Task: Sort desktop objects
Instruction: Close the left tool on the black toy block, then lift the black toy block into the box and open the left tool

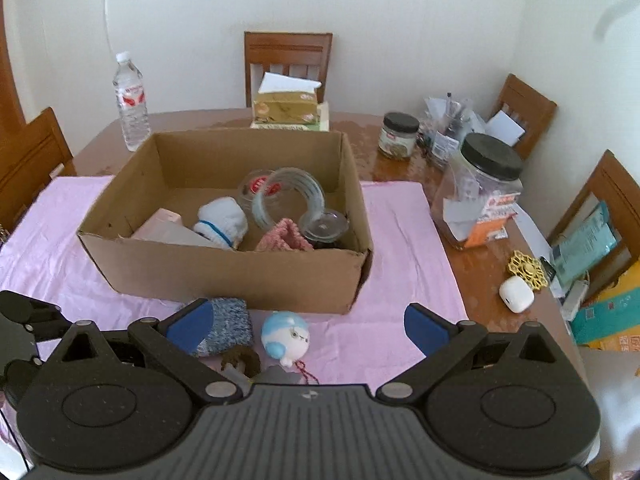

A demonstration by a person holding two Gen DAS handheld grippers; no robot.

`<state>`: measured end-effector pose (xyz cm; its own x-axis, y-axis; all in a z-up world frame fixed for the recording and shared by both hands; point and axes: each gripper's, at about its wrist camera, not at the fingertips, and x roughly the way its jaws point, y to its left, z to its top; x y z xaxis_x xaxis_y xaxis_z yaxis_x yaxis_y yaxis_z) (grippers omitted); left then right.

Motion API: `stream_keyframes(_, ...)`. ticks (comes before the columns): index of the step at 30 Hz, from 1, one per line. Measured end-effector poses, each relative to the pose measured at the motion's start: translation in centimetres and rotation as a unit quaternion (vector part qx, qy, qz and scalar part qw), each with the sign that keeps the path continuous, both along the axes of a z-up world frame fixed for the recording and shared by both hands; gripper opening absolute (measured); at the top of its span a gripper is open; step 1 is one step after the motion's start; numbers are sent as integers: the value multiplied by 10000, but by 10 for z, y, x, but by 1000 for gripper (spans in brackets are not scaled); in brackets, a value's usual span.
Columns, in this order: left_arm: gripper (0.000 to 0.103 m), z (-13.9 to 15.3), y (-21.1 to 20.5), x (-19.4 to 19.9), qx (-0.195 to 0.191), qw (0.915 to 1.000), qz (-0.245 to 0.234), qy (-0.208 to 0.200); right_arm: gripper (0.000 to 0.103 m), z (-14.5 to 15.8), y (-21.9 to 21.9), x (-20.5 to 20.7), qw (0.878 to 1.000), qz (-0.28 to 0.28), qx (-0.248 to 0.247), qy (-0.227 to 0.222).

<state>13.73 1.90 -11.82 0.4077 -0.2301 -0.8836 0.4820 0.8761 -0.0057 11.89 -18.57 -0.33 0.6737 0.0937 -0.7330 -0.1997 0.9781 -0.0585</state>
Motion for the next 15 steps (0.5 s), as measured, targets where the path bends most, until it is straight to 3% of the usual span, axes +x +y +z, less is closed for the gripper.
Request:
stream_keyframes(5, 50, -2, -1, 1, 33, 10000, 48, 20, 103, 2, 6, -4, 9998, 165, -41, 75)
stream_keyframes(15, 49, -1, 0, -1, 18, 9999, 151, 39, 103, -2, -9, 12, 9942, -662, 66, 843)
